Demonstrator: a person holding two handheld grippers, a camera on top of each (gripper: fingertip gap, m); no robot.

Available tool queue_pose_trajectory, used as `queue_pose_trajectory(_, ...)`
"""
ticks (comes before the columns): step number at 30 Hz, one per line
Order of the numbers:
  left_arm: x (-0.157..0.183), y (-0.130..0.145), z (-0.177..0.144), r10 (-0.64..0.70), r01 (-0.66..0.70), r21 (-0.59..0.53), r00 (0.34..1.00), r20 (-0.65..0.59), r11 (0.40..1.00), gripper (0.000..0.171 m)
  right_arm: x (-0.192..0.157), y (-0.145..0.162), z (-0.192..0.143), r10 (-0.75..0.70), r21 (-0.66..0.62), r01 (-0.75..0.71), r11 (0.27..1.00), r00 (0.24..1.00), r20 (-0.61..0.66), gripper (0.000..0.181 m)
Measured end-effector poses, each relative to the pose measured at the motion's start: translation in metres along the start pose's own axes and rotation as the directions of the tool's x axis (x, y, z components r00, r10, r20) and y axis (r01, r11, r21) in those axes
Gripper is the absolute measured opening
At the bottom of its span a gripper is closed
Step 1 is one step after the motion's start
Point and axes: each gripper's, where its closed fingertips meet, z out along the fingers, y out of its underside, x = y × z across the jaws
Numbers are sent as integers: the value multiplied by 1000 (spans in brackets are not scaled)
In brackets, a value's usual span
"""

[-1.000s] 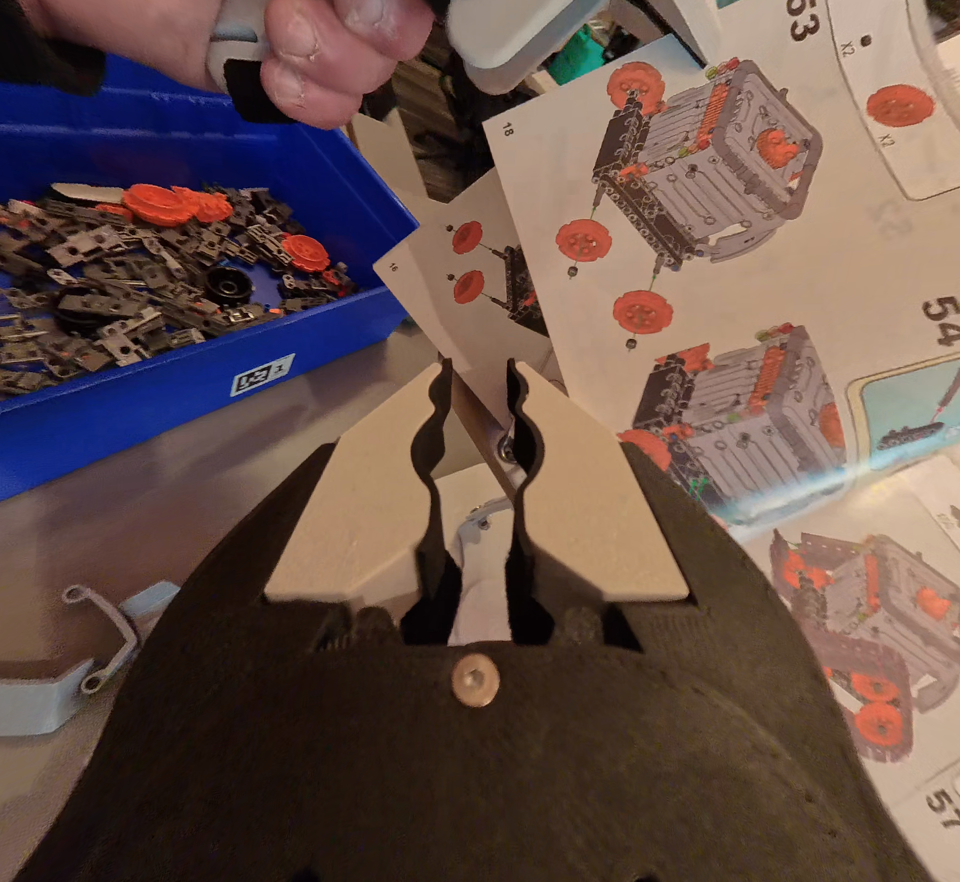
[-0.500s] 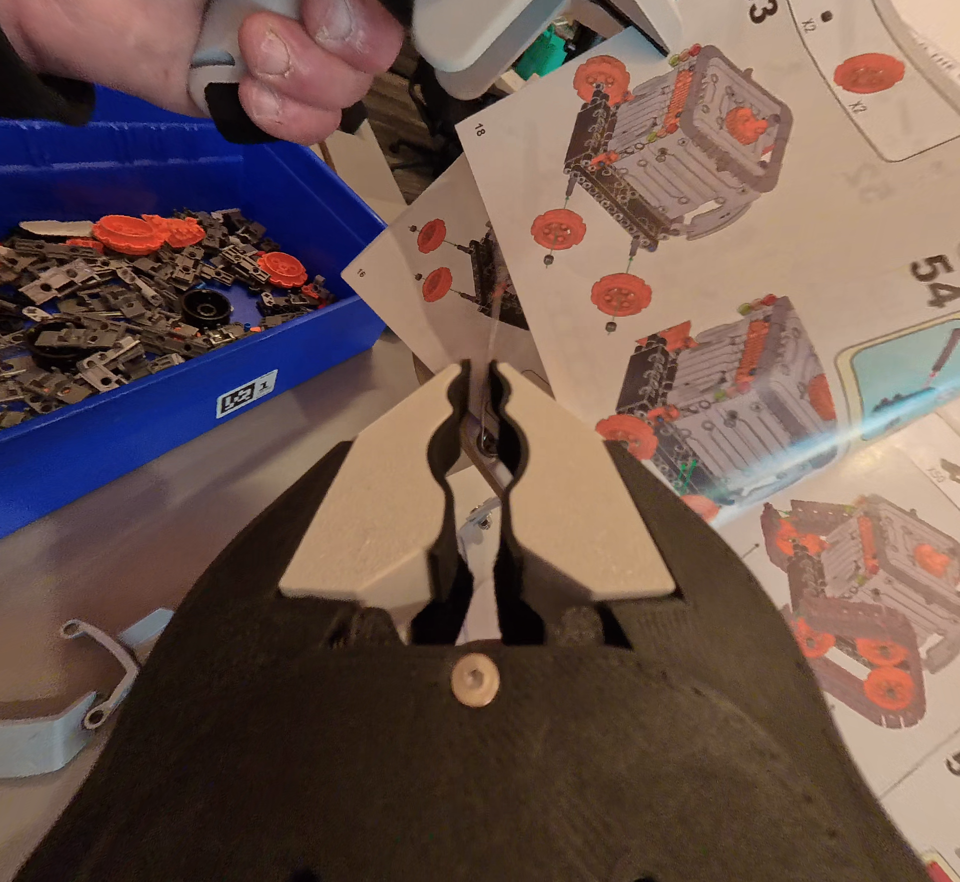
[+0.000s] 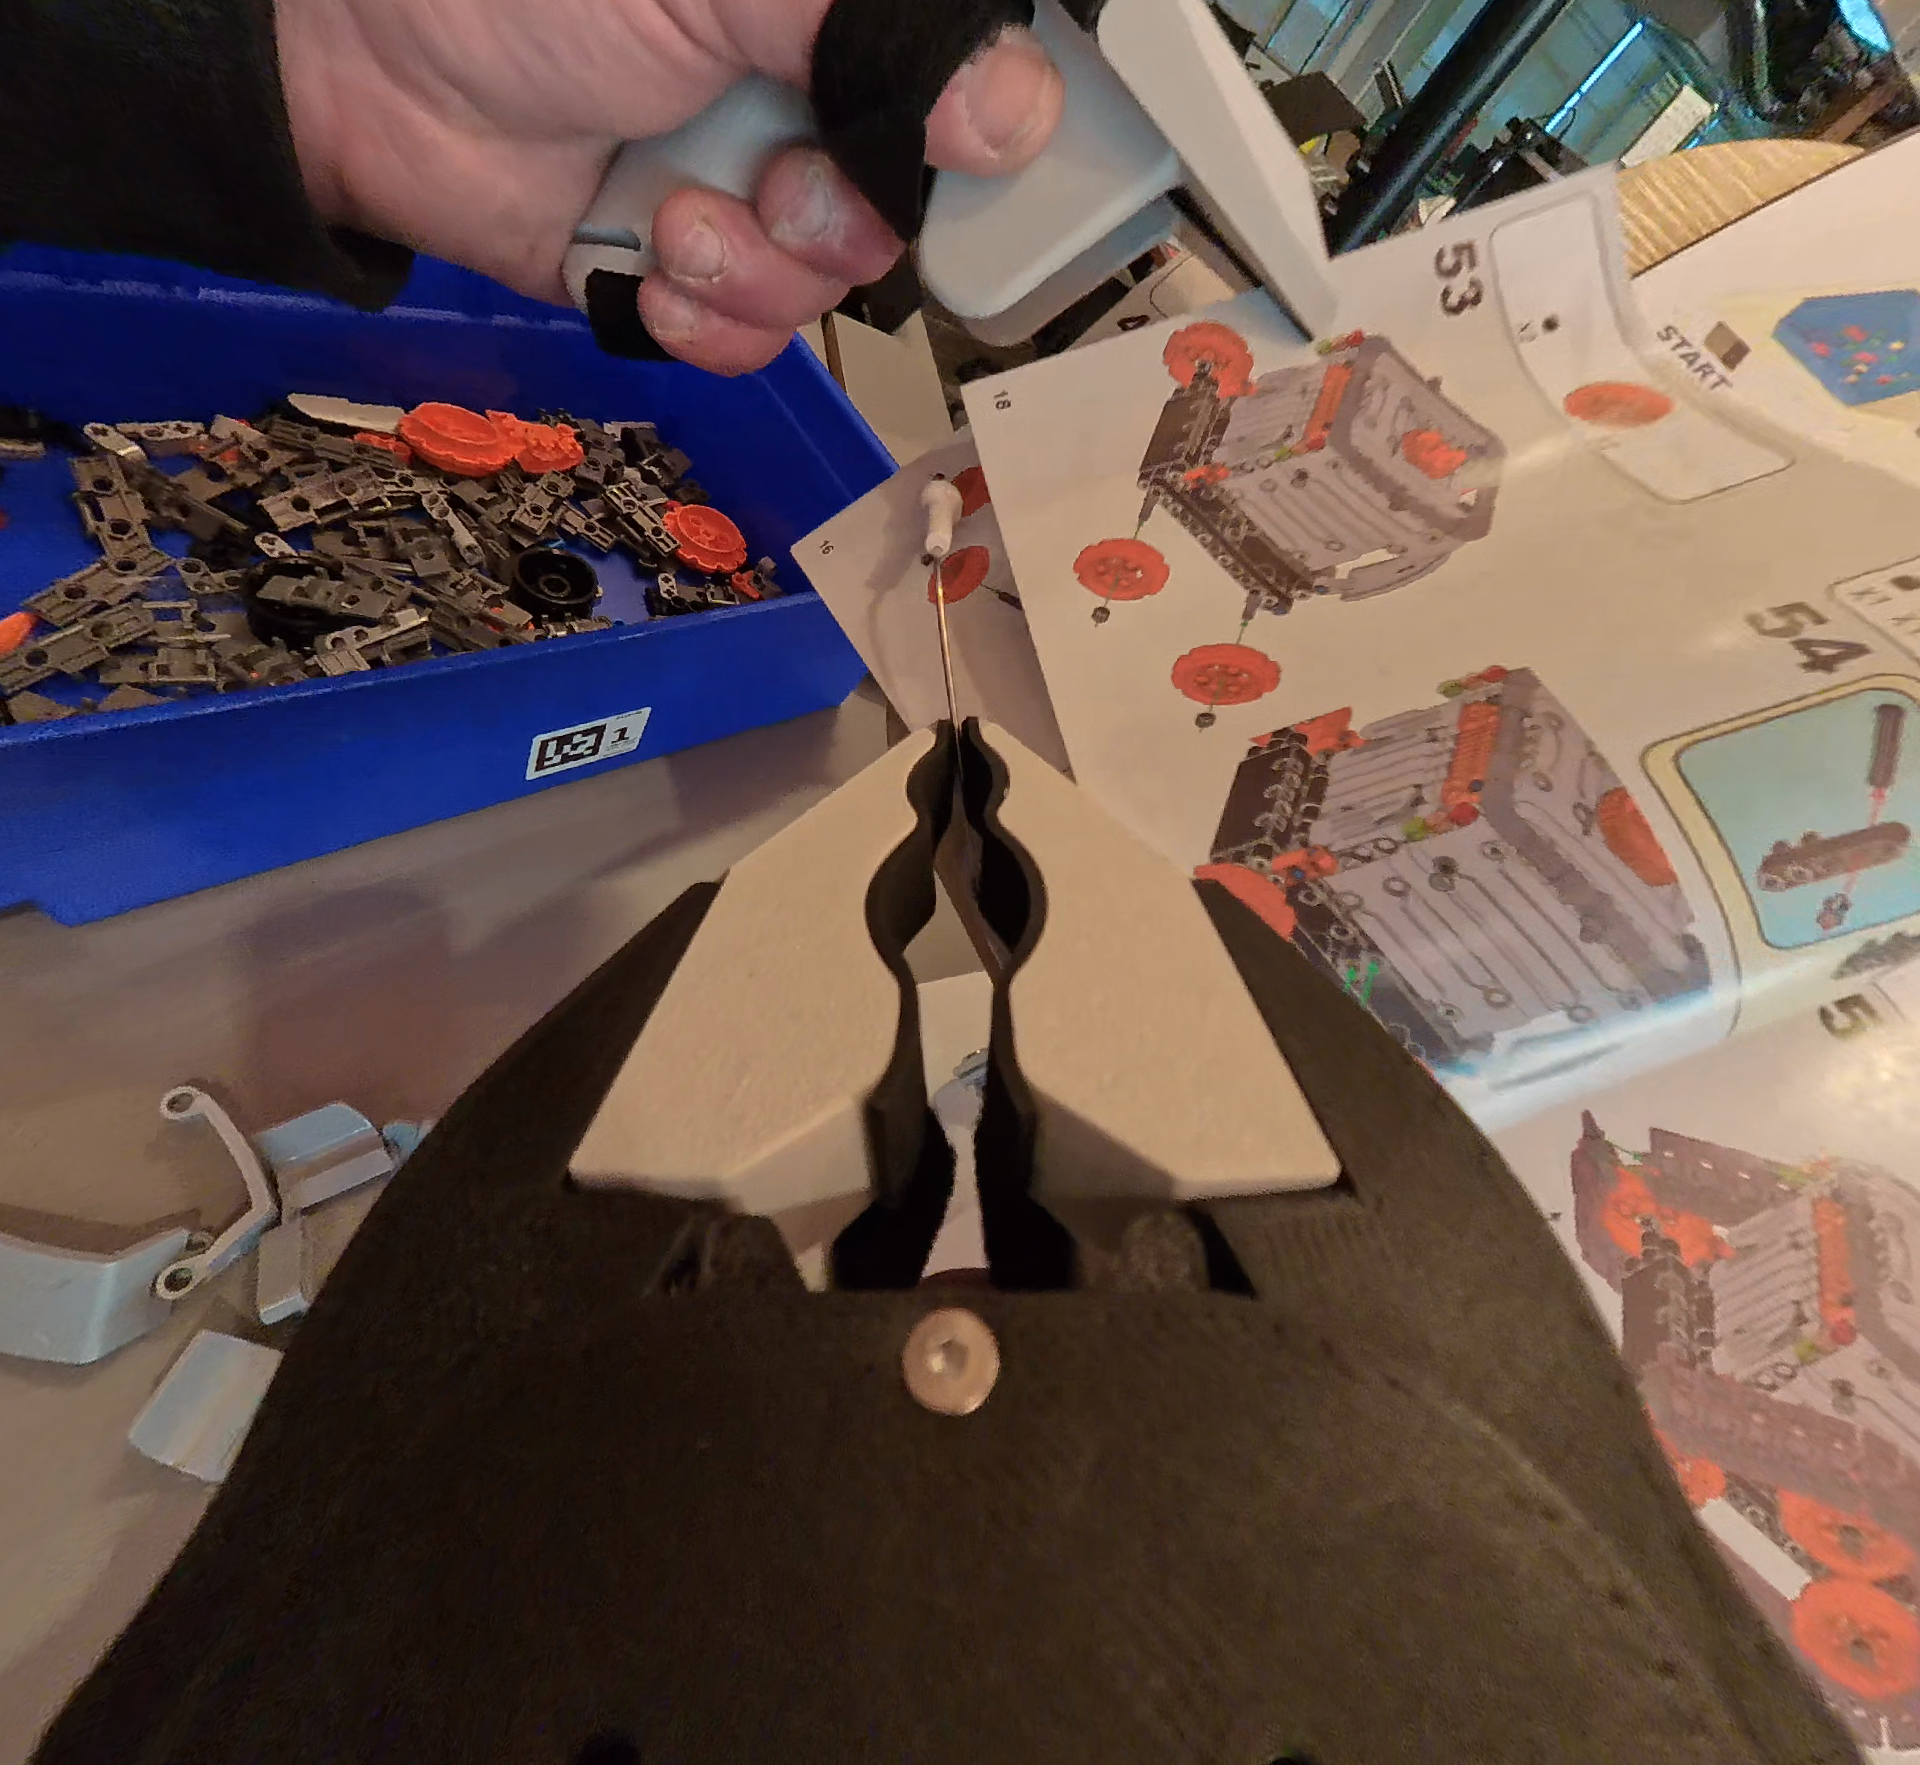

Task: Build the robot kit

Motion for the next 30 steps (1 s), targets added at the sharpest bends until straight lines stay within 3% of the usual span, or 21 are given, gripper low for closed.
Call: queue_pose_trajectory(30,-15,20,-22,-62,60,66,997,38,996,0,6,-4,-10,196,190,-182,965,979,-53,0)
